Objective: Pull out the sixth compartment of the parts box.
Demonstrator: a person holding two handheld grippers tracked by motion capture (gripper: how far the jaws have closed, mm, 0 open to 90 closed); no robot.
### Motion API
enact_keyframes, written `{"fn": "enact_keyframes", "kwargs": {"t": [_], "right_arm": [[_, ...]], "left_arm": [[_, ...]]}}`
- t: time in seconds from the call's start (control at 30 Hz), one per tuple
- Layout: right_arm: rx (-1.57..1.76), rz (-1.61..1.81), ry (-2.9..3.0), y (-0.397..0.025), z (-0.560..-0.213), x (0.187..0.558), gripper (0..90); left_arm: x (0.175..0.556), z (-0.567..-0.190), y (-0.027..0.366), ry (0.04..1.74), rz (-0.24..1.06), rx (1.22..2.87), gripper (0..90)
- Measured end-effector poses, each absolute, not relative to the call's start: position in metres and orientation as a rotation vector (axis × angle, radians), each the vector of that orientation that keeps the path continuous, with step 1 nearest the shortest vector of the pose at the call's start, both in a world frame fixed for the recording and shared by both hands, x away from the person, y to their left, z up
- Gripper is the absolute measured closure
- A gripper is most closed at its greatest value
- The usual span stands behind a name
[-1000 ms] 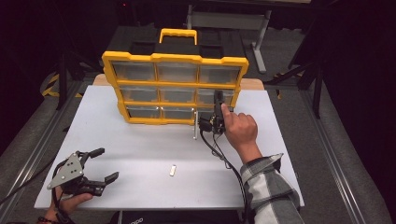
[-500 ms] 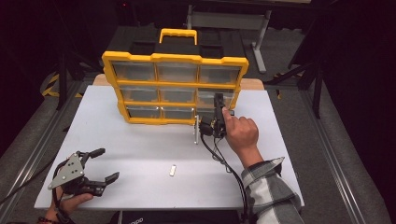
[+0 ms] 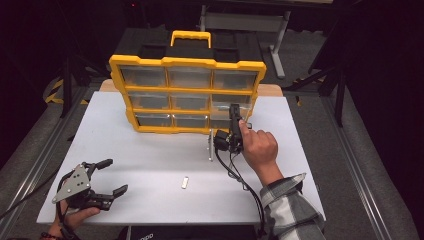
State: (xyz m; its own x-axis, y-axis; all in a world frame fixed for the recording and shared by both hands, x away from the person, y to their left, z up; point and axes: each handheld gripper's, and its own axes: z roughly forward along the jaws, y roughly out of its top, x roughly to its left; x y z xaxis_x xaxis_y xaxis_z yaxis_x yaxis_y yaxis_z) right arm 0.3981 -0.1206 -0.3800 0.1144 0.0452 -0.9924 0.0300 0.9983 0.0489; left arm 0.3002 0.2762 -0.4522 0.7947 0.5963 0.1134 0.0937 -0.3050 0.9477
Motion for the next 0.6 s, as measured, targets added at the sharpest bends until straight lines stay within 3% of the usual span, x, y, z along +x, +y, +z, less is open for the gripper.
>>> {"fn": "enact_keyframes", "kwargs": {"t": [0.6], "right_arm": [[0.069, 0.032, 1.447, -0.12, -0.382, 0.376, 79.0]], "left_arm": [[0.3, -0.453, 0.275, 0.531, 0.545, 1.839, 8.6]]}}
